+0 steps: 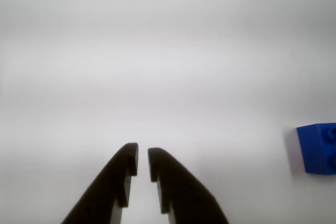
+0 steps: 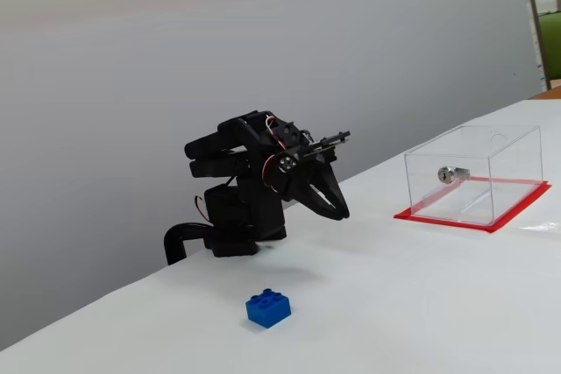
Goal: Pick the blue lego brick and place it into the transparent box
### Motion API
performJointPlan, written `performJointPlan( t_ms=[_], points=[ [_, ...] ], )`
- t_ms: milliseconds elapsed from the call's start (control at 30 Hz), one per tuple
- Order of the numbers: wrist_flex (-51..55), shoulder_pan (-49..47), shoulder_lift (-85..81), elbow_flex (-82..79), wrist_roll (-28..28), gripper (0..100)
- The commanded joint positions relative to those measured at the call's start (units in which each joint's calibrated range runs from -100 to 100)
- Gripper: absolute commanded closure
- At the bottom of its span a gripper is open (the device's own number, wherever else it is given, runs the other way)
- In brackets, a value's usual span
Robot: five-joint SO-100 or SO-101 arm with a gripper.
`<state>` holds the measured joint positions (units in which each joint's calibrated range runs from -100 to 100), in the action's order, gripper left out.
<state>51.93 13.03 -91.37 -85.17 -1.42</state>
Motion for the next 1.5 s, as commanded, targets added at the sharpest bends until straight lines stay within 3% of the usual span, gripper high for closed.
performJointPlan(
  t_ms=[0,900,1467],
  points=[
    [0.20,0.46,5.38,7.23,0.06,98],
    [0.20,0.16,46.78,48.55,0.16,98],
    [-0.06,-0.21,63.58,63.65,0.11,98]
  ],
)
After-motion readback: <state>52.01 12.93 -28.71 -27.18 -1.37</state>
